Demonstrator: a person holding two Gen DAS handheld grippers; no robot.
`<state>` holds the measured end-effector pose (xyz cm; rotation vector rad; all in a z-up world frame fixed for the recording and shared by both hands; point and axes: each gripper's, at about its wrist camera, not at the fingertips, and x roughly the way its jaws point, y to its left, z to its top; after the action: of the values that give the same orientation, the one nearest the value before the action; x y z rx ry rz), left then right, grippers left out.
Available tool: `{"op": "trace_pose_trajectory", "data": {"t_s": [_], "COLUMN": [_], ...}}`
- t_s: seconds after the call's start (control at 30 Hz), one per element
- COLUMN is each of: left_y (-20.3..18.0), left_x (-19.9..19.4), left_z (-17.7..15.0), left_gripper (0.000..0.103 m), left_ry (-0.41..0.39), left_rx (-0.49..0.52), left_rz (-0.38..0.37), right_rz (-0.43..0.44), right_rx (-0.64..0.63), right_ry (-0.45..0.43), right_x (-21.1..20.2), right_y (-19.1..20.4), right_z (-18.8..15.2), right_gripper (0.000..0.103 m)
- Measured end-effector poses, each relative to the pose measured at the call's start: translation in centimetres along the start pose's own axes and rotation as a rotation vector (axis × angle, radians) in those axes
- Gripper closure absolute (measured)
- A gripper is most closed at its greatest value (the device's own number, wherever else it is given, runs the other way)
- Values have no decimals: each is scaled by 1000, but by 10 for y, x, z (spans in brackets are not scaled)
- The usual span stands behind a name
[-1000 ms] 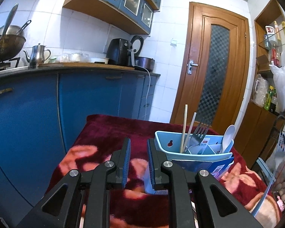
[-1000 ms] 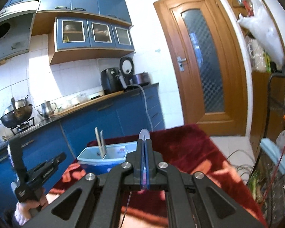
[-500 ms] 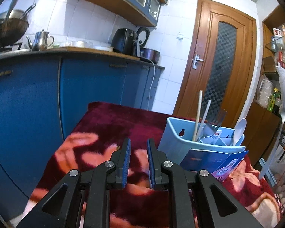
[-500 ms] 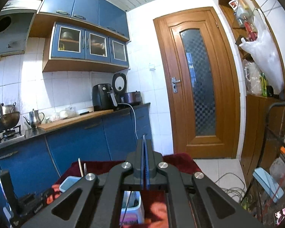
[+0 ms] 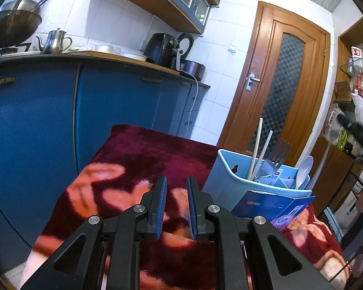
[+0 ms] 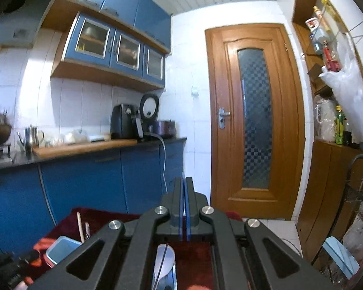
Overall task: Organize utensils
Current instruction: 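Open the left tool to drop its fork into the caddy while the right drops its fork in, then move both open tools back over the remaining utensils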
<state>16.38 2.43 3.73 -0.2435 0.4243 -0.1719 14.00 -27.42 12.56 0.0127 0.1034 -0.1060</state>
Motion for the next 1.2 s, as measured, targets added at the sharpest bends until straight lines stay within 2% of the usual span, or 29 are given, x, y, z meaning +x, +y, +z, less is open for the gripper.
{"op": "trace_pose_trajectory", "data": {"t_s": [0.2,0.37,0.47,0.63,0.77,0.97,1.2], "left_y": [0,2,2,1,-3,-20,-33], "left_x": [0,2,1,0,-4,-28,-59], "left_z": [0,-1,-1,-1,1,8,6], "left_gripper": [86,86,86,86,86,86,86], "left_ry": [0,2,3,0,-3,-17,24], "left_rx": [0,-3,-4,-7,15,83,94], "left_rz": [-2,-4,-2,-2,-4,-7,-31], "right_rz": [50,130,146,168,181,196,212], "right_rx": [37,101,132,176,195,217,241], "right_ry": [102,168,169,152,175,196,249], "right_x": [15,21,18,-1,-16,-50,-83], "right_y": [-4,-13,-18,-25,-27,-30,-36], "right_z": [-24,-33,-32,-26,-21,-14,-25], "right_gripper": [99,97,88,85,85,85,85]}}
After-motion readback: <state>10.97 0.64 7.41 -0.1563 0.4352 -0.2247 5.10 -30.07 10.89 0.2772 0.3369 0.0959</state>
